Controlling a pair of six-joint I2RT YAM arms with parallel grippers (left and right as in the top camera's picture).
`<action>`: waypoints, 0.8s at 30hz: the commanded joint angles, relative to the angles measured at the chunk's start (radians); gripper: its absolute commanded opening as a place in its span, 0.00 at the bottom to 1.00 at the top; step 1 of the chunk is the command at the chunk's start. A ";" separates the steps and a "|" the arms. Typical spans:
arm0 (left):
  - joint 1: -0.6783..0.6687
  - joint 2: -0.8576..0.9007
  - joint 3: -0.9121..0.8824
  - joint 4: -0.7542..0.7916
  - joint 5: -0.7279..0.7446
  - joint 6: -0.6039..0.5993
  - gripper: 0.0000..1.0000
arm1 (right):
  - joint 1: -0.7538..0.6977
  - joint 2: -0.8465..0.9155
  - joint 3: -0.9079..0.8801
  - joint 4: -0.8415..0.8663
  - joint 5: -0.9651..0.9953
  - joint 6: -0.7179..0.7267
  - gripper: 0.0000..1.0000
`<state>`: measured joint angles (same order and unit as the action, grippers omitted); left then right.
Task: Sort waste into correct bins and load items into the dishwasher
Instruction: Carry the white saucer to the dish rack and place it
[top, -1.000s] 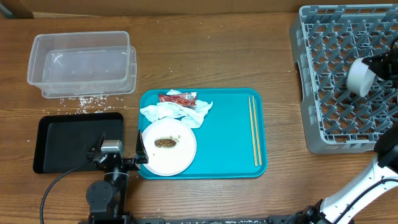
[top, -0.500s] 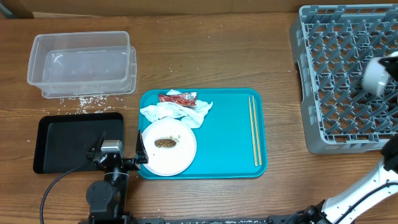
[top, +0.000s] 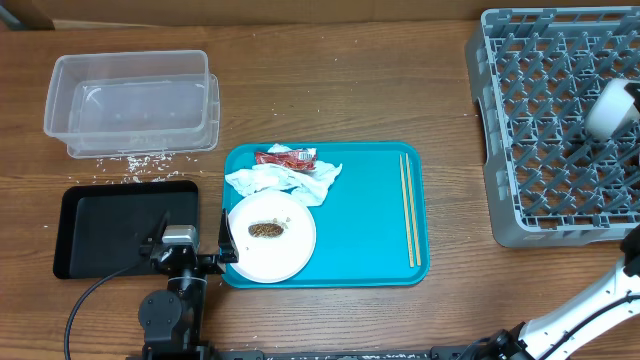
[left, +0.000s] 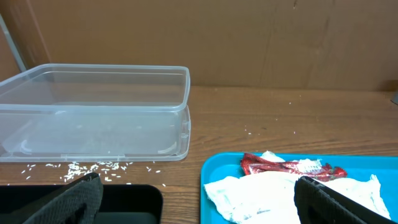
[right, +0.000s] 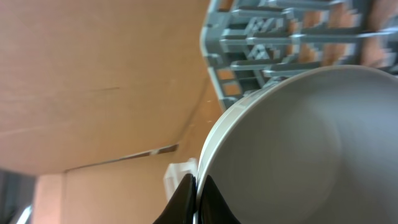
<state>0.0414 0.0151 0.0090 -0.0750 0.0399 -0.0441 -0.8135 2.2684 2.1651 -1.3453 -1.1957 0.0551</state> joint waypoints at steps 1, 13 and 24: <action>0.005 -0.010 -0.004 -0.002 -0.006 0.022 1.00 | 0.001 0.019 -0.006 0.011 -0.020 -0.009 0.04; 0.005 -0.010 -0.004 -0.002 -0.006 0.022 1.00 | -0.025 0.070 -0.006 0.004 0.174 -0.008 0.04; 0.005 -0.010 -0.004 -0.002 -0.006 0.022 1.00 | -0.095 0.040 -0.005 -0.148 0.177 0.000 0.05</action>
<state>0.0414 0.0151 0.0090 -0.0750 0.0399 -0.0441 -0.8738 2.3199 2.1654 -1.4536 -1.1141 0.0513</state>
